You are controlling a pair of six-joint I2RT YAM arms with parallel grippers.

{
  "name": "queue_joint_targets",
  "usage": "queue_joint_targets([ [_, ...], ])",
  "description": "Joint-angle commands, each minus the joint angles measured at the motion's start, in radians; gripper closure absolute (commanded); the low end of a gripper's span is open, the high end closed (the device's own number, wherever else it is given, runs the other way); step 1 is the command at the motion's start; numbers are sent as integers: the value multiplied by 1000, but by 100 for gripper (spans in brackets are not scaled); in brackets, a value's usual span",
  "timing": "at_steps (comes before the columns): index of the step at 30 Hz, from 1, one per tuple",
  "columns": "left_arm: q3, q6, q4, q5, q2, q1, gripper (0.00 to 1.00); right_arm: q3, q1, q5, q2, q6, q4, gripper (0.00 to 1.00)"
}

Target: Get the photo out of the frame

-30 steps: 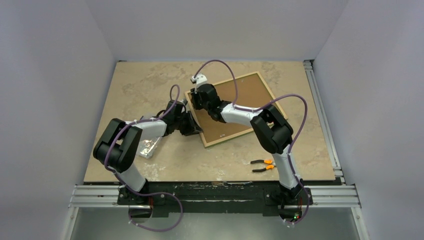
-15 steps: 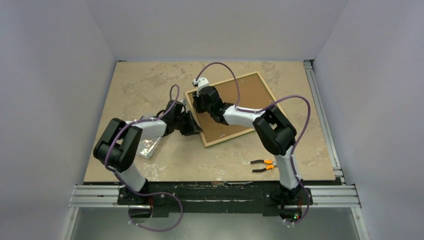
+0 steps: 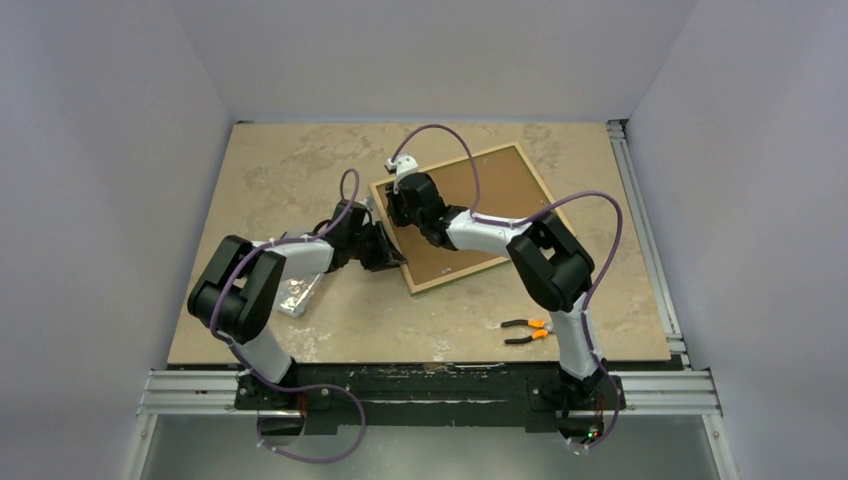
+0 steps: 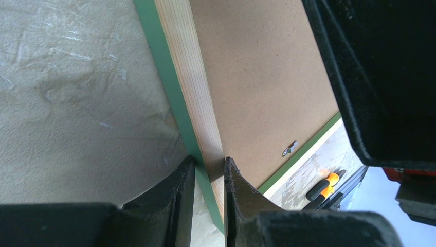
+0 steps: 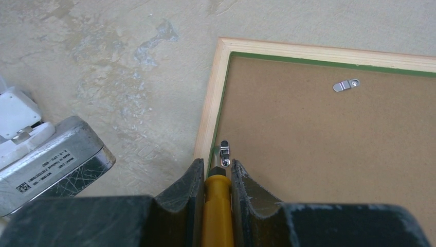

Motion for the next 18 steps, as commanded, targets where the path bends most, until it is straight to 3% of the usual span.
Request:
queue_joint_targets([
  [1,-35,23,-16,-41,66,-12,100,4,8,58,-24,3,-138,100],
  [18,-33,23,-16,-40,70,-8,100,57,15,297,4,-29,-231,100],
])
